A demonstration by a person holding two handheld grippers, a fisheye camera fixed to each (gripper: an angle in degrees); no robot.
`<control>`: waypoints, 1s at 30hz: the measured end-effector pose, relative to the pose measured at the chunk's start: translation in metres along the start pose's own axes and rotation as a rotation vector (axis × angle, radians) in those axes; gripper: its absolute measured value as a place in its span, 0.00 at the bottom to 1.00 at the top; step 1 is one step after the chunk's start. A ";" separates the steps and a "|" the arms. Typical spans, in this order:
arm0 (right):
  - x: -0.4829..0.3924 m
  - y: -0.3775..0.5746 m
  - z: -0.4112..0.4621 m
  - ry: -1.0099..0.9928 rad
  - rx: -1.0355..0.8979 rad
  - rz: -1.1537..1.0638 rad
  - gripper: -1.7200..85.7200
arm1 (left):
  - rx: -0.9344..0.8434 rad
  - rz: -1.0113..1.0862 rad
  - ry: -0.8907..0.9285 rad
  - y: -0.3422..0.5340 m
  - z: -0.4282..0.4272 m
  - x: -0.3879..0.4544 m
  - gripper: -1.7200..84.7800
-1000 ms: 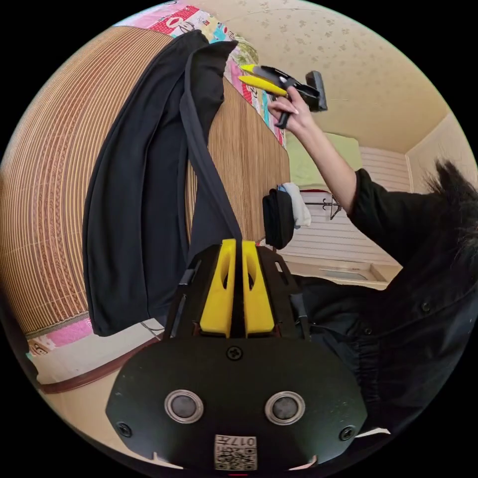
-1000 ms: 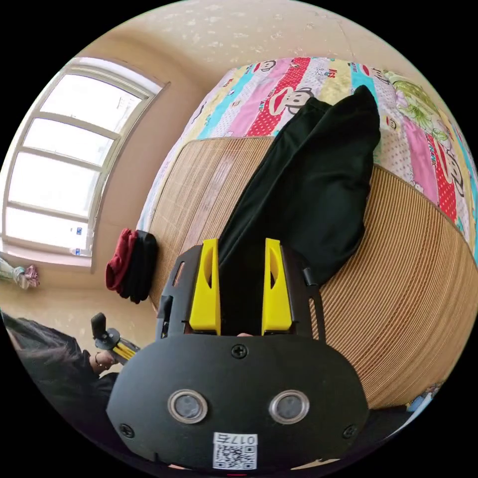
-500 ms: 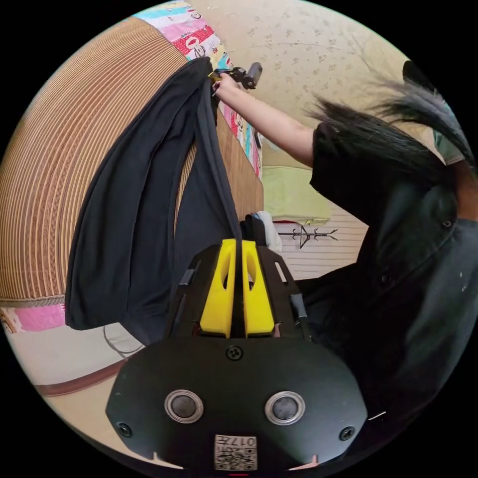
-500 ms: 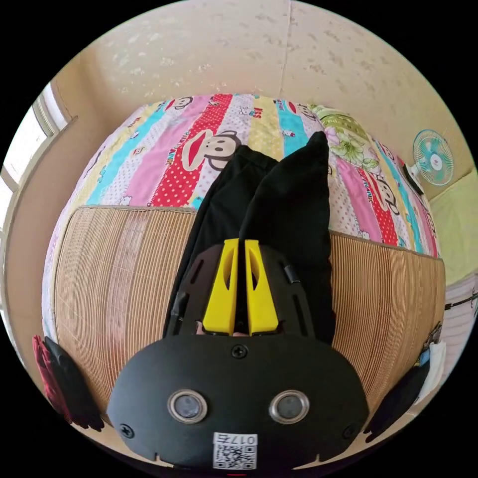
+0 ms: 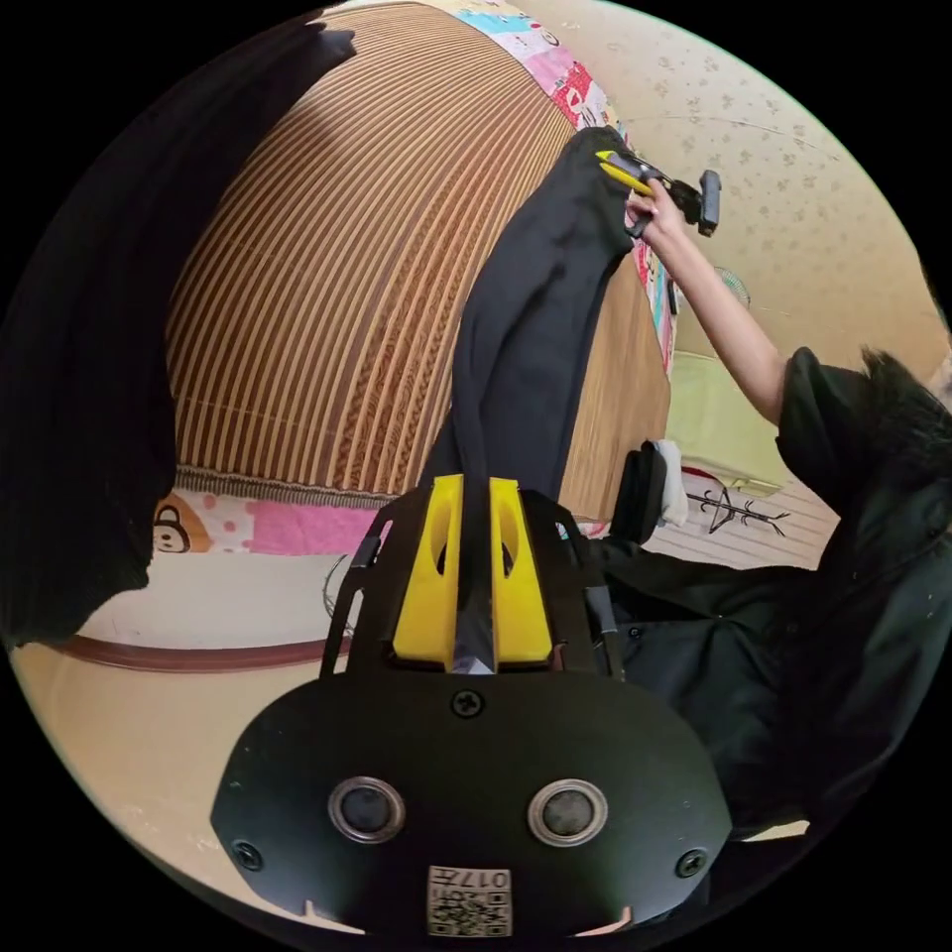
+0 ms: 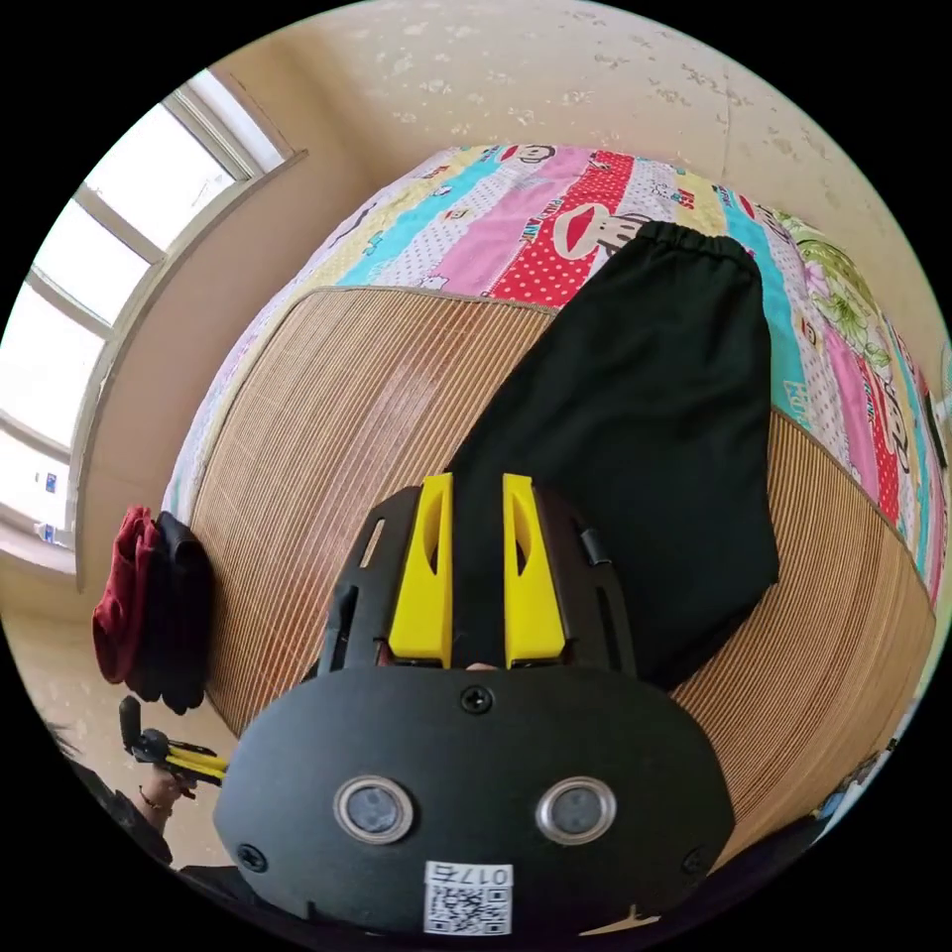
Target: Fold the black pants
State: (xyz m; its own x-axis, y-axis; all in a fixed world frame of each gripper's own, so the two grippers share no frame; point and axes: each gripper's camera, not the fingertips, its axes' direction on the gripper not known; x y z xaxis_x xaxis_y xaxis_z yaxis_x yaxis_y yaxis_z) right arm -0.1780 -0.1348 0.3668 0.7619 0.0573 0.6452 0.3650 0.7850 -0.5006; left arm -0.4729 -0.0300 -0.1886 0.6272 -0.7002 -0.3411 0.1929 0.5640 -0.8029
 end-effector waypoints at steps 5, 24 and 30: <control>0.012 0.170 -0.007 -0.213 -0.278 0.102 0.12 | -0.001 -0.023 -0.098 -0.017 0.010 0.000 0.10; -0.026 0.279 -0.147 -0.571 -0.298 0.302 0.06 | -0.136 0.090 0.089 -0.003 0.006 0.043 0.03; -0.011 0.294 -0.114 -0.481 -0.448 0.360 0.07 | -0.184 0.023 -0.035 0.003 0.040 0.034 0.07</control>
State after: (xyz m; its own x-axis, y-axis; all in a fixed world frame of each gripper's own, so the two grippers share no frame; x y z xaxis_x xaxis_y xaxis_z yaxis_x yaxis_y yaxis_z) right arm -0.0180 0.0250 0.1463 0.5949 0.6070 0.5269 0.3991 0.3460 -0.8491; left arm -0.4213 -0.0347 -0.1832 0.6567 -0.6703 -0.3456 0.0388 0.4877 -0.8721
